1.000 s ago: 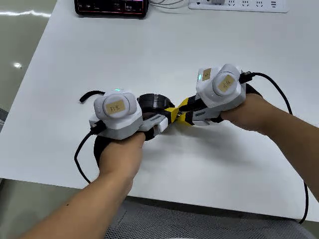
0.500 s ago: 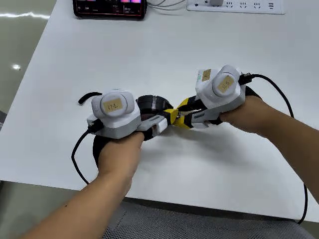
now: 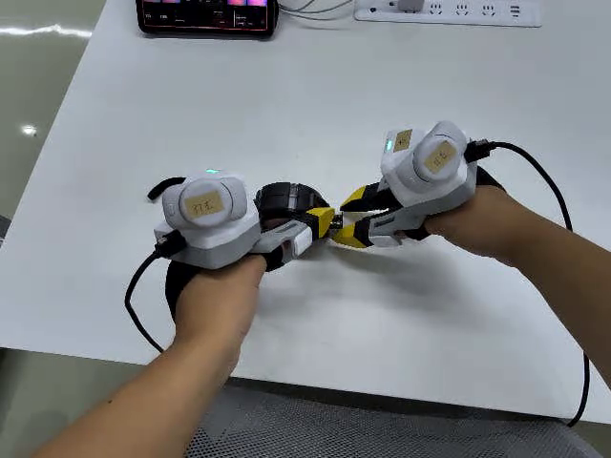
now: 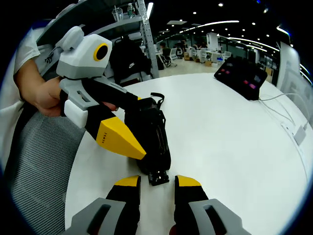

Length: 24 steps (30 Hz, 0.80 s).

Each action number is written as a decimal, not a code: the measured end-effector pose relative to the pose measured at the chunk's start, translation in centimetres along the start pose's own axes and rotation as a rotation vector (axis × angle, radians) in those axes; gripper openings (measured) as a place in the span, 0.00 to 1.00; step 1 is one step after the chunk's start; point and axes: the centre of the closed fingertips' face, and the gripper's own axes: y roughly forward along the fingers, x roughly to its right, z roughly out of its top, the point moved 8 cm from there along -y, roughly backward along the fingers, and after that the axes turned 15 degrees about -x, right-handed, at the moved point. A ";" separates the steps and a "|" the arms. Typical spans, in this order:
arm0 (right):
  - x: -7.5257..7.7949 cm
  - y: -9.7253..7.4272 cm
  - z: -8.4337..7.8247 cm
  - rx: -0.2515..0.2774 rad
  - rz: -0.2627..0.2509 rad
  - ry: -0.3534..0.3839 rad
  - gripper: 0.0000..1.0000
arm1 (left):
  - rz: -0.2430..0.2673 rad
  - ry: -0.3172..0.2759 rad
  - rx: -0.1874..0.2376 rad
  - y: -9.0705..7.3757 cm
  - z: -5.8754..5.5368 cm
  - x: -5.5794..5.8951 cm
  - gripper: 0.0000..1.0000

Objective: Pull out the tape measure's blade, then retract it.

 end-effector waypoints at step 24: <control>-0.9 -2.7 -1.0 0.055 -0.061 0.064 0.30 | -0.033 0.160 -0.010 -2.2 -0.7 0.5 0.67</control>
